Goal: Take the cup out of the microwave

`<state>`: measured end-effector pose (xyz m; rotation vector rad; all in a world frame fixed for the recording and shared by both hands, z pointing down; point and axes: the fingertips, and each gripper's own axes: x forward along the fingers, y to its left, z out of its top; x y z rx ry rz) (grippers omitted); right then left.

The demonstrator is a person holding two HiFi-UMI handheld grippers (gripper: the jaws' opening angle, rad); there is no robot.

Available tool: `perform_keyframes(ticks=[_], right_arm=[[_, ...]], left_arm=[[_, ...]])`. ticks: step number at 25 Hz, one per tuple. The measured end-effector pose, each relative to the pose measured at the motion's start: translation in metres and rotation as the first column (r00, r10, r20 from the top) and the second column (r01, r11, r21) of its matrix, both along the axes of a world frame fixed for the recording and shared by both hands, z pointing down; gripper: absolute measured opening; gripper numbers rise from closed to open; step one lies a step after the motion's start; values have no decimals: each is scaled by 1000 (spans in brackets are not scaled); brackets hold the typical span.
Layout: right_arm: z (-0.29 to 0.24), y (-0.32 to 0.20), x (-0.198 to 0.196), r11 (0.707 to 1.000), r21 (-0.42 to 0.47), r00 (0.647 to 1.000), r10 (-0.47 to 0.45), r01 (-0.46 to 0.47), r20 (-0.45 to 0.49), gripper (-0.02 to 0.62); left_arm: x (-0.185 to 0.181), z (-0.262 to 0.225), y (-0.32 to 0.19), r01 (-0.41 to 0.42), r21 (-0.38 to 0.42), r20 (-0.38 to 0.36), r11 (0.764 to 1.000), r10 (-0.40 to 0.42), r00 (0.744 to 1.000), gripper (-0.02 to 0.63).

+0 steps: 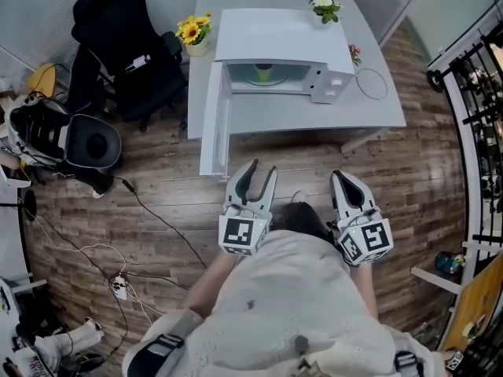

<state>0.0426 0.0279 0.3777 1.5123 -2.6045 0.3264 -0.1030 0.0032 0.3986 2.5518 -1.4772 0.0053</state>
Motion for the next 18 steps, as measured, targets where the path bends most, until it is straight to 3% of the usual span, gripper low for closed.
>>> perform_keyframes(ticks=[7,18], right_arm=[[9,-21,-10,998,-6,998,-56,56,11,9],[12,-102,-11,988,-7,988,-151,152,16,9]], left_arm=[[-7,9,-11,36,-7,14,999,-36,999,161],[2,15,-72,93,-12,36,996,-93,995,161]])
